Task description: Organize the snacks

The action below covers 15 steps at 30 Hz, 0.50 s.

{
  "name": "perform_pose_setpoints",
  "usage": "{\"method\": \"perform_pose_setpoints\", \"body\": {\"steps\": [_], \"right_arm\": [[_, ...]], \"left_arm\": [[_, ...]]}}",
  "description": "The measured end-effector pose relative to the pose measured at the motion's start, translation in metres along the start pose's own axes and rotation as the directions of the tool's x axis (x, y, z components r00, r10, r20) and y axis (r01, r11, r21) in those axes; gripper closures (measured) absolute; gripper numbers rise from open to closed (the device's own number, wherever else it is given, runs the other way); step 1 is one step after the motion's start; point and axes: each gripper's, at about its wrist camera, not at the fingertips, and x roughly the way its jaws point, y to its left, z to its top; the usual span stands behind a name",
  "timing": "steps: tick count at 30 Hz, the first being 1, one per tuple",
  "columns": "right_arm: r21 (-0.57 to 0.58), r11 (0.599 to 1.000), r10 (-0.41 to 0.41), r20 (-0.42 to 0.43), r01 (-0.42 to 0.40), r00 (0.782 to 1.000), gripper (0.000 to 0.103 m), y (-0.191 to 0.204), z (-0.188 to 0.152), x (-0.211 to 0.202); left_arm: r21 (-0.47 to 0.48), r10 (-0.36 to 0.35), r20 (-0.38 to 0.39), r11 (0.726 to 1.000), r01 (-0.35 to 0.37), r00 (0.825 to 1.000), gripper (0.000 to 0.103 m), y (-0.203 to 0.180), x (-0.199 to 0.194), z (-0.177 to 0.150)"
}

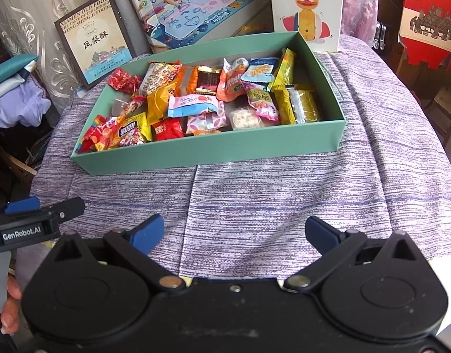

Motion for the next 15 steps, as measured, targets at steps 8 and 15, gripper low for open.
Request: {"method": "perform_pose_setpoints", "body": {"steps": [8, 15], "right_arm": [[0.0, 1.0, -0.004, -0.002, 0.004, 1.0, 0.0, -0.0003, -0.0005, 0.0017], [-0.002, 1.0, -0.006, -0.003, 0.006, 1.0, 0.0, -0.0001, -0.001, 0.0022]], "left_arm": [[0.001, -0.003, -0.007, 1.0, 0.003, 1.0, 0.0, -0.0006, 0.0021, -0.0005], [0.005, -0.001, -0.011, 1.0, 0.001, 1.0, 0.0, -0.0007, 0.0031, -0.0014]]}}
